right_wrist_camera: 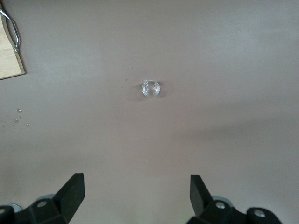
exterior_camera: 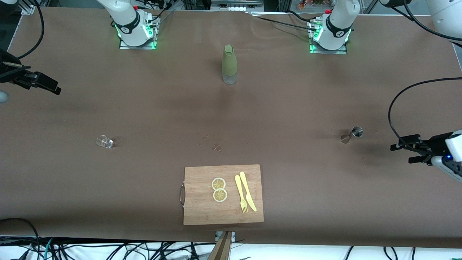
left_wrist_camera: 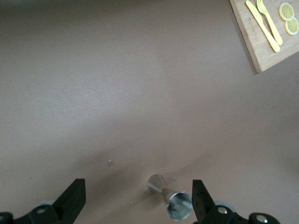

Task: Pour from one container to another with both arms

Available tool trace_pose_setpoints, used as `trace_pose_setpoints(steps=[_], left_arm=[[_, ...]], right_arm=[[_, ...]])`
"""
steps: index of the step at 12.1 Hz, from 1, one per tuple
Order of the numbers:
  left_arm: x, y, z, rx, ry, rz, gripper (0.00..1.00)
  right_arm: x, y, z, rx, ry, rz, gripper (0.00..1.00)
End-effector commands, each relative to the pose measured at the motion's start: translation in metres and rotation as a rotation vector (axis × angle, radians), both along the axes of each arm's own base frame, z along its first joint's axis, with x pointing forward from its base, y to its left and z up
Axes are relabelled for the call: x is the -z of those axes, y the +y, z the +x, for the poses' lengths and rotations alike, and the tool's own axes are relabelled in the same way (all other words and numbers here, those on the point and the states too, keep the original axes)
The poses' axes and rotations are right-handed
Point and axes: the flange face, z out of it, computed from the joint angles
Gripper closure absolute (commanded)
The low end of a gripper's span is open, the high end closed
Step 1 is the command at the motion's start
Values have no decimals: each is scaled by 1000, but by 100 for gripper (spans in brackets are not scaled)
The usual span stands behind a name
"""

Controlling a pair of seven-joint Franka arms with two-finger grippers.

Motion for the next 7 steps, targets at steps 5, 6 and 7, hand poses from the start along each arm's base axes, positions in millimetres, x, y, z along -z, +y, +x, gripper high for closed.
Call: trace_pose_setpoints(steps=[5,6,7], left_arm=[[-34,-56,-7,-141,71,71,0],[-34,-65,-8,-157,96,70,0],[-34,-72,-10,-167,119,74,0]], right_arm=[[-5,1,1,-13,-15,1,0],[-4,2,1,-14,-12,1,0],[-4,2,1,-16,-15,-1,0]])
